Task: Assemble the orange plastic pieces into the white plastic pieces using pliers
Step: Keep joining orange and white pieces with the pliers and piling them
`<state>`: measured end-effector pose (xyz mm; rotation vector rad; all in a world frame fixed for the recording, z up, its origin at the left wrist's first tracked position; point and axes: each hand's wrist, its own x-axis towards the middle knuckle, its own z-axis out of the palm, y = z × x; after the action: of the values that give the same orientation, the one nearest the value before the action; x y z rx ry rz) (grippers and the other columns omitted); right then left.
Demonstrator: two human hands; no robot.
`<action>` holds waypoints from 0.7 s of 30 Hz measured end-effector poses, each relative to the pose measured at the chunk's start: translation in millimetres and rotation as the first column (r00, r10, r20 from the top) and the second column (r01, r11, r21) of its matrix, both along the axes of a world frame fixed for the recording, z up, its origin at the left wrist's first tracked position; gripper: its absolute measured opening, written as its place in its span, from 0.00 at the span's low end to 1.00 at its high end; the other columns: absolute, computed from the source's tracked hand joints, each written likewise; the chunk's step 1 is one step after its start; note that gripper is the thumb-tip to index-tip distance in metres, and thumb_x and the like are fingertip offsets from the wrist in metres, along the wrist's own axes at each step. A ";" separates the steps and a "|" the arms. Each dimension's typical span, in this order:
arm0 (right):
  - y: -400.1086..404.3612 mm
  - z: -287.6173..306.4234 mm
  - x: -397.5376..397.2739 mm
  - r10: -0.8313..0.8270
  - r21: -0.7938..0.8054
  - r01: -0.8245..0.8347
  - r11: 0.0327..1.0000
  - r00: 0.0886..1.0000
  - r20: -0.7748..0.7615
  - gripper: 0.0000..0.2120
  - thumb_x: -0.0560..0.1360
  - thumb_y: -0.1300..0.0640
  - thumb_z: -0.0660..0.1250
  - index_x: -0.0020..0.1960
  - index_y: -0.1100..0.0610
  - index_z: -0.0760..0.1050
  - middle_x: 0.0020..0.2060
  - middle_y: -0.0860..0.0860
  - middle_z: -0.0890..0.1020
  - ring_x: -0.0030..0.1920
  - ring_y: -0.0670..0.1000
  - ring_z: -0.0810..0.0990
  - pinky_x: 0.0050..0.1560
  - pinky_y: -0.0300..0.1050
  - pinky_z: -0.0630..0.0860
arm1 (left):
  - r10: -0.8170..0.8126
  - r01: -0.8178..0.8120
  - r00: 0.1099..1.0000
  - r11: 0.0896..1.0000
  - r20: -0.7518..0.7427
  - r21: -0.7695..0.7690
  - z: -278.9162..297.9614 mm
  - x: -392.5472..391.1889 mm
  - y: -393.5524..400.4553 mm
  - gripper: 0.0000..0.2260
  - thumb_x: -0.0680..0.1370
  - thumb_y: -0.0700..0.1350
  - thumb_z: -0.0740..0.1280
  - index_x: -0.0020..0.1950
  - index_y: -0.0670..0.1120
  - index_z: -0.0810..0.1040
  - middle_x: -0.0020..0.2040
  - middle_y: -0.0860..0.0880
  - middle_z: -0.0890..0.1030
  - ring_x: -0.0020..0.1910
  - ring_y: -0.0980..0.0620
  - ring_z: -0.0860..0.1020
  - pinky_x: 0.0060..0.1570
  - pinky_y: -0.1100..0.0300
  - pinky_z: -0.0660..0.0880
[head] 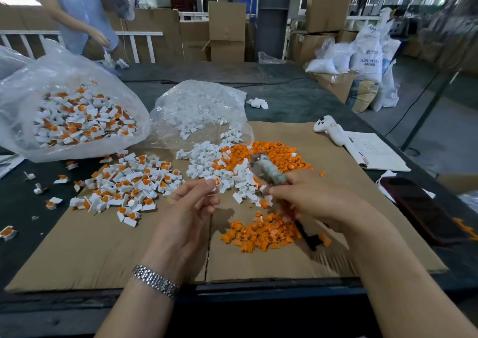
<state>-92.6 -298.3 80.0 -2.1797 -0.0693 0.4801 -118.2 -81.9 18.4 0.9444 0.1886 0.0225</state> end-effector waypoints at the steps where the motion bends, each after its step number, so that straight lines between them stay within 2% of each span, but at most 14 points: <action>1: 6.7 4.8 -5.7 0.050 0.089 -0.042 0.995 0.995 -0.088 0.06 0.83 0.56 0.62 0.55 0.59 0.74 0.40 0.56 0.81 0.36 0.51 0.79 0.39 0.45 0.78 | 0.010 -0.010 1.000 1.000 0.022 0.004 2.9 0.7 -1.3 0.07 0.71 0.39 0.75 0.47 0.40 0.82 0.37 0.47 0.82 0.32 0.54 0.80 0.31 0.68 0.77; 3: 20.2 9.1 -13.4 0.138 0.137 -0.116 0.984 0.977 -0.162 0.07 0.84 0.58 0.60 0.60 0.60 0.72 0.44 0.56 0.80 0.41 0.52 0.78 0.46 0.47 0.79 | 0.029 -0.031 0.998 0.999 0.057 0.024 7.8 1.4 -2.8 0.07 0.71 0.39 0.75 0.47 0.40 0.81 0.38 0.47 0.82 0.32 0.55 0.80 0.31 0.68 0.76; 5: 31.8 8.0 -17.0 0.175 0.137 -0.155 0.978 0.973 -0.147 0.10 0.84 0.57 0.59 0.62 0.61 0.71 0.45 0.55 0.80 0.44 0.53 0.78 0.50 0.50 0.77 | 0.054 -0.057 0.996 0.997 0.066 0.046 10.3 1.2 -2.9 0.07 0.71 0.39 0.76 0.46 0.41 0.82 0.38 0.46 0.83 0.32 0.54 0.80 0.31 0.67 0.76; 10: 48.3 2.1 -21.9 0.185 0.163 -0.165 0.973 0.976 -0.117 0.08 0.85 0.55 0.58 0.58 0.58 0.71 0.43 0.53 0.80 0.42 0.50 0.79 0.44 0.45 0.78 | 0.110 -0.118 0.992 0.984 0.066 0.133 8.5 0.0 0.8 0.06 0.70 0.41 0.77 0.44 0.43 0.84 0.37 0.47 0.84 0.33 0.54 0.81 0.32 0.66 0.77; 14: 54.0 -1.5 -23.4 0.210 0.156 -0.193 0.969 0.973 -0.096 0.11 0.85 0.54 0.58 0.59 0.61 0.71 0.42 0.53 0.80 0.41 0.49 0.81 0.42 0.44 0.80 | 0.146 -0.151 0.988 0.973 0.042 0.173 6.7 0.5 1.5 0.03 0.74 0.39 0.76 0.45 0.43 0.84 0.36 0.46 0.84 0.34 0.53 0.81 0.32 0.66 0.77; 18: 56.5 -6.2 -26.5 0.202 0.156 -0.189 0.970 0.977 -0.071 0.14 0.85 0.50 0.57 0.56 0.62 0.72 0.39 0.54 0.80 0.38 0.51 0.80 0.48 0.52 0.82 | 0.172 -0.178 0.984 0.955 0.047 0.238 5.8 1.3 1.6 0.01 0.76 0.37 0.75 0.45 0.41 0.84 0.35 0.45 0.83 0.32 0.53 0.80 0.31 0.66 0.77; 21: 62.0 -11.1 -31.2 0.170 0.059 -0.171 0.983 0.985 0.021 0.16 0.84 0.45 0.57 0.48 0.57 0.71 0.35 0.52 0.79 0.32 0.50 0.78 0.44 0.53 0.82 | 0.185 -0.191 0.982 0.950 0.049 0.246 5.1 0.8 1.1 0.03 0.76 0.37 0.75 0.42 0.42 0.84 0.35 0.45 0.83 0.32 0.54 0.80 0.31 0.66 0.77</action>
<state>-123.8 -236.3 68.9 -2.1273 -0.2780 0.5497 -117.4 -80.8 23.5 1.1746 0.2559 0.2391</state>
